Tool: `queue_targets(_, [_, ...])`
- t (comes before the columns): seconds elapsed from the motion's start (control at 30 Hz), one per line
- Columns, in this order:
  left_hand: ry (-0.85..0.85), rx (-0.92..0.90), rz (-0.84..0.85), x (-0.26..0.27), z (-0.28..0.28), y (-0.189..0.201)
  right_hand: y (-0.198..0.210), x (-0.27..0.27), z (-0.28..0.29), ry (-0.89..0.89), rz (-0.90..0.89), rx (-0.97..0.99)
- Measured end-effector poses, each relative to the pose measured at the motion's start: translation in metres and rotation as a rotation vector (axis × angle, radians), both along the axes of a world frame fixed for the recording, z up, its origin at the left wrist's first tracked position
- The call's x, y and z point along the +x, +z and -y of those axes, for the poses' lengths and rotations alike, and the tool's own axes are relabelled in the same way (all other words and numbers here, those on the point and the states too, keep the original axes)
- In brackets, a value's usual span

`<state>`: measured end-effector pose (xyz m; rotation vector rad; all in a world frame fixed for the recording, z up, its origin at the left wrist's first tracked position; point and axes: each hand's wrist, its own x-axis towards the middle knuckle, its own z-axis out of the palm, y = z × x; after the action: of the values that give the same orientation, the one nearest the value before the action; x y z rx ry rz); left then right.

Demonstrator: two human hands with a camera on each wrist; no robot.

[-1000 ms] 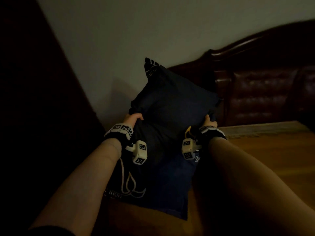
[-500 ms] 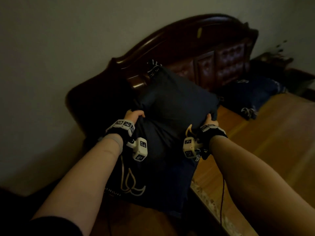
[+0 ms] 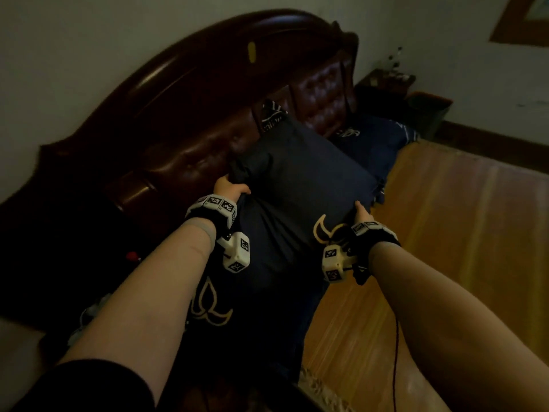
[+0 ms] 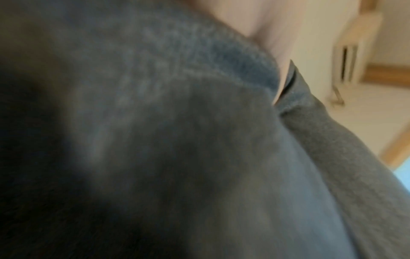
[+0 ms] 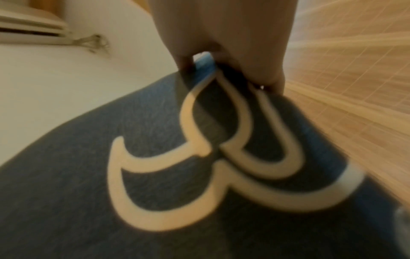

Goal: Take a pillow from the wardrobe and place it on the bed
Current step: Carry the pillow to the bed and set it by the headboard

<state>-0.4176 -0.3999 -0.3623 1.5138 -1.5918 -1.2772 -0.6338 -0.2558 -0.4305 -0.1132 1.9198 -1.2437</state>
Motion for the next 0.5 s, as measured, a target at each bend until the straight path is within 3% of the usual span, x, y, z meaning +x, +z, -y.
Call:
queue_targets(0.13, [-0.072, 0.010, 0.008, -0.045, 0.058, -0.028, -0.027, -0.035, 0.035, -0.157, 0.092, -0.044])
queue_targets(0.37, [-0.235, 0.104, 0.128, -0.101, 0.159, -0.093, -0.077, -0.072, 0.089, -0.193, 0.091, 0.101])
queue_targets(0.5, [-0.275, 0.128, 0.133, -0.124, 0.196, -0.133, -0.111, -0.090, 0.117, -0.278, 0.097, 0.062])
